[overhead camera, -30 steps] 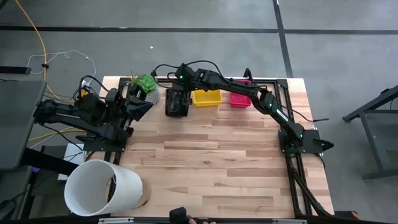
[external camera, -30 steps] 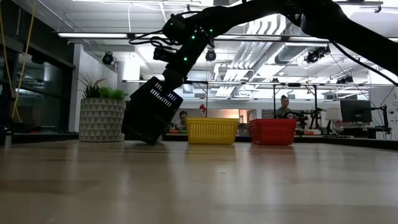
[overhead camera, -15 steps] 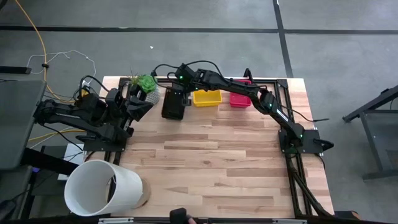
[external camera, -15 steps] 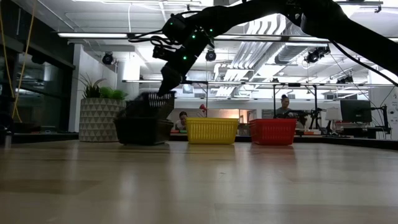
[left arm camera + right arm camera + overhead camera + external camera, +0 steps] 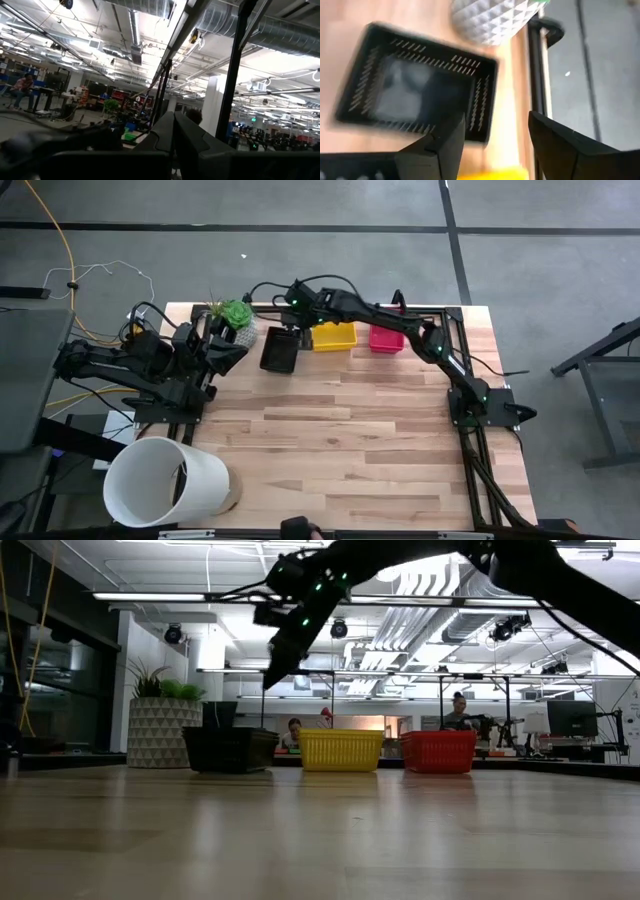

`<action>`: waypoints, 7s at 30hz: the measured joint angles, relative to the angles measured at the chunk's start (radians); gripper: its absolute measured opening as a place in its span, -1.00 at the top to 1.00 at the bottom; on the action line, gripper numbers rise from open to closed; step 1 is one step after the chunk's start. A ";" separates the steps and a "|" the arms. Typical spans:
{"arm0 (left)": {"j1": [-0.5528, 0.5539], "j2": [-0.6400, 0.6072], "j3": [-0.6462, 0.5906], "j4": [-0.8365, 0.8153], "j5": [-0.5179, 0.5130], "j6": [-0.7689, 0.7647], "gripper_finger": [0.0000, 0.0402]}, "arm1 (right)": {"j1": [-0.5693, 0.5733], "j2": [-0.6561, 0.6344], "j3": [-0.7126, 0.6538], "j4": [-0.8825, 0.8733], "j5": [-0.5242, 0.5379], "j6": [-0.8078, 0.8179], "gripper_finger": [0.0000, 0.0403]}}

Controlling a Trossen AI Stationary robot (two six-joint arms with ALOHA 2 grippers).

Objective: Stack baskets by color
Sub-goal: Adjust the stacked black bins, then return to Home Position

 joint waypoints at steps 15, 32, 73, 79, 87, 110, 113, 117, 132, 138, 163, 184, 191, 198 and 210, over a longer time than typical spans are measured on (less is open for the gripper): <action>0.000 0.000 0.000 -0.050 -0.006 0.050 1.00 | -0.100 -0.196 -0.001 -0.769 -0.278 0.119 0.23; 0.000 0.000 0.000 -0.211 -0.011 0.016 1.00 | 0.031 -0.836 -1.067 -0.169 -0.407 0.421 0.63; 0.041 0.015 0.000 -0.366 -0.052 -0.045 1.00 | 0.249 -1.590 -1.594 1.007 -0.165 0.667 1.00; 0.041 0.030 0.000 -0.361 -0.054 -0.045 1.00 | 0.249 -1.590 -1.593 1.006 -0.176 0.684 1.00; 0.041 0.040 0.000 -0.357 -0.055 -0.045 1.00 | 0.249 -1.590 -1.593 1.006 -0.180 0.710 1.00; 0.133 0.043 0.000 -0.163 0.003 0.023 1.00 | 0.249 -1.589 -1.593 0.940 -0.171 0.632 1.00; 0.161 0.050 0.000 -0.156 0.024 0.015 1.00 | 0.249 -1.589 -1.593 0.940 -0.164 0.633 1.00; 0.186 0.058 0.000 -0.162 0.030 0.007 1.00 | 0.249 -1.589 -1.593 0.939 -0.164 0.632 1.00; 0.197 0.263 0.000 -0.900 0.027 -0.119 1.00 | 0.249 -1.589 -1.593 0.895 -0.110 0.631 1.00; 0.244 0.490 0.000 -0.889 0.087 -0.119 1.00 | 0.249 -1.589 -1.593 0.892 -0.110 0.632 1.00; 0.375 0.815 0.000 -0.540 -0.056 -0.116 1.00 | 0.249 -1.589 -1.593 0.869 -0.110 0.642 1.00; 0.307 0.033 0.000 -0.474 0.201 -0.135 1.00 | 0.249 -1.589 -1.593 0.870 -0.110 0.635 1.00; 0.307 -0.147 0.000 -0.388 0.346 -0.072 1.00 | 0.249 -1.589 -1.593 0.872 -0.113 0.680 1.00; 0.307 -0.204 0.000 -0.415 0.340 -0.095 1.00 | 0.249 -1.589 -1.593 0.872 -0.115 0.680 1.00; 0.266 -0.336 -0.150 -0.399 0.343 -0.099 1.00 | 0.249 -1.589 -1.593 0.872 -0.132 0.687 1.00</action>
